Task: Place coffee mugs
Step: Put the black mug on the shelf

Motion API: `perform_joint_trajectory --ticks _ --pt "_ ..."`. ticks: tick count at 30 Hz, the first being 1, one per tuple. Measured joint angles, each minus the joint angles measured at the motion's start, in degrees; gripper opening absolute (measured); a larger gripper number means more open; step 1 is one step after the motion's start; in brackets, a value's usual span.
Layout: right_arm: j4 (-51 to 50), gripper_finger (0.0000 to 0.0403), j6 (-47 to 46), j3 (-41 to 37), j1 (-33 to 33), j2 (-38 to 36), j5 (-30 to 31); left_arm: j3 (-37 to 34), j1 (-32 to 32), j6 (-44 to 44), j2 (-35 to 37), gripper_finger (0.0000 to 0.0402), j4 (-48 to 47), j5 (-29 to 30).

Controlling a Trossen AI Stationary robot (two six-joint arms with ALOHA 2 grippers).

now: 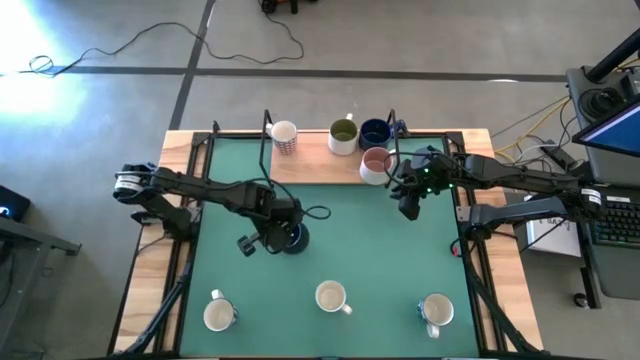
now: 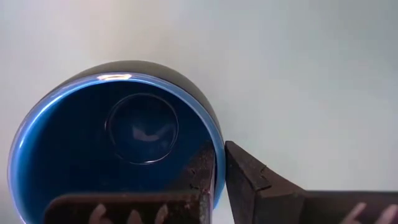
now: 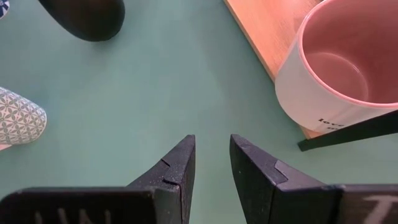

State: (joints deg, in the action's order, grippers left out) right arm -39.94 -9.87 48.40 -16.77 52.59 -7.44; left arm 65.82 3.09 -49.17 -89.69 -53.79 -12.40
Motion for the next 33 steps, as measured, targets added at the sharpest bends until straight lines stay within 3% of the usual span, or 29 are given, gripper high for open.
perform_joint_trajectory --ticks 13,23,33 --pt "0.0 0.0089 0.0 0.0 0.0 0.0 0.0 1.2 0.1 4.8 0.0 0.006 -1.2 1.4" --pt "0.0 0.0089 0.0 0.0 0.0 0.0 0.0 8.4 0.2 29.0 0.0 0.0109 1.0 1.4" --pt "0.0 0.0089 0.0 0.0 0.0 0.0 0.0 8.7 3.6 48.2 -0.6 0.014 7.2 1.4"
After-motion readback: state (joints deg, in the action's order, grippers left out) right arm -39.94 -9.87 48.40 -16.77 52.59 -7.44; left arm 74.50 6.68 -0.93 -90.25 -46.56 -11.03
